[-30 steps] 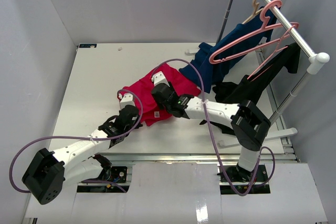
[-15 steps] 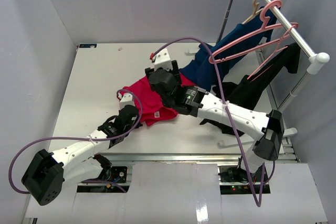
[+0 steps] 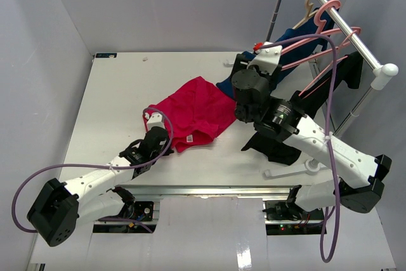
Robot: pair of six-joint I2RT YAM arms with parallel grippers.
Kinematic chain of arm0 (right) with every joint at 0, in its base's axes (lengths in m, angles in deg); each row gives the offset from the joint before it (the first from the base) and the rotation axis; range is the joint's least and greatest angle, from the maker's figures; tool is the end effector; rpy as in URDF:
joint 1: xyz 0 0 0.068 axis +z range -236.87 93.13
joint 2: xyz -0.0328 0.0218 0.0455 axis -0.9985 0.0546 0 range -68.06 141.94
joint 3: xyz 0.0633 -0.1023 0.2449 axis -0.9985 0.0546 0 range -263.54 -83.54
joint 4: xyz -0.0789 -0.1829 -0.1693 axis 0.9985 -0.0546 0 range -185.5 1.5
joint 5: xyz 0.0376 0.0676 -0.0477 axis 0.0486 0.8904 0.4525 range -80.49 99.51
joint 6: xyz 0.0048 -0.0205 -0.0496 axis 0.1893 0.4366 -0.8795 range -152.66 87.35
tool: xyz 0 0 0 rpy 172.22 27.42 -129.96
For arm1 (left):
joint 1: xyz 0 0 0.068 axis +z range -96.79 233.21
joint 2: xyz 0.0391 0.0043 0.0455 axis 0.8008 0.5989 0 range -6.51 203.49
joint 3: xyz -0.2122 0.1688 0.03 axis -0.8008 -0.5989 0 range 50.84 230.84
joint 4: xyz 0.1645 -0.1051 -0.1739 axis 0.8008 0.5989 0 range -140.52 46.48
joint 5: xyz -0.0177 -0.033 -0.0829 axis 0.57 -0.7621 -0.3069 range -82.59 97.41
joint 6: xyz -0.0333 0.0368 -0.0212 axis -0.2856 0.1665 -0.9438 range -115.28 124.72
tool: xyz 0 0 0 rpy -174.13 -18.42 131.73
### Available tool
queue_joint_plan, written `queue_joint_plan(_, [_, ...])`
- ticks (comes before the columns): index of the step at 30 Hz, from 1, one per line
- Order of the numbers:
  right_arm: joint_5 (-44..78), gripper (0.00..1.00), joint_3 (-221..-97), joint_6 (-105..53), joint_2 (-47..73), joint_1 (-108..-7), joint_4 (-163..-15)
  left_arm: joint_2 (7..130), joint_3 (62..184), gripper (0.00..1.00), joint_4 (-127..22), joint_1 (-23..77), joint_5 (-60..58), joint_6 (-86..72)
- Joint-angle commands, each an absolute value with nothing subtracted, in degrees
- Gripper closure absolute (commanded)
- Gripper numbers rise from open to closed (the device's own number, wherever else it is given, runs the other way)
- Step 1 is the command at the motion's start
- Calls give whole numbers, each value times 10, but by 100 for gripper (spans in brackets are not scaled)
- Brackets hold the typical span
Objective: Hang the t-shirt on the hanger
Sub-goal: Pick up the hanger from the clothesline.
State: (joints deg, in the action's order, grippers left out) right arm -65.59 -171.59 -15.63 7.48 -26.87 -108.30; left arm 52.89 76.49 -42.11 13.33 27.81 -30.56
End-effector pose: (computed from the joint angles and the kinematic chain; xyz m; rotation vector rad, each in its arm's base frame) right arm 0.1610 0.2103 0.4702 0.3497 1.5652 -0.0708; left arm 0.1632 -0.1203 0.1824 -0.0897 2.2657 -0.2890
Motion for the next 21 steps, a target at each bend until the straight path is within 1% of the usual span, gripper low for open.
queue_joint_plan(1, [-716, 27, -1688, -107, 48, -282, -1080, 532, 770, 100, -431, 132, 261, -300])
queue_joint_plan(7, [-677, 25, -1671, -79, 28, -351, -1080, 516, 765, 100, -431, 132, 263, -302])
queue_joint_plan(12, [-609, 24, -1668, -52, 26, -408, -1078, 521, 767, 100, -432, 133, 261, -302])
queue_joint_plan(21, [-608, 24, -1666, -69, 32, -421, -1033, 519, 767, 100, -431, 132, 260, -302])
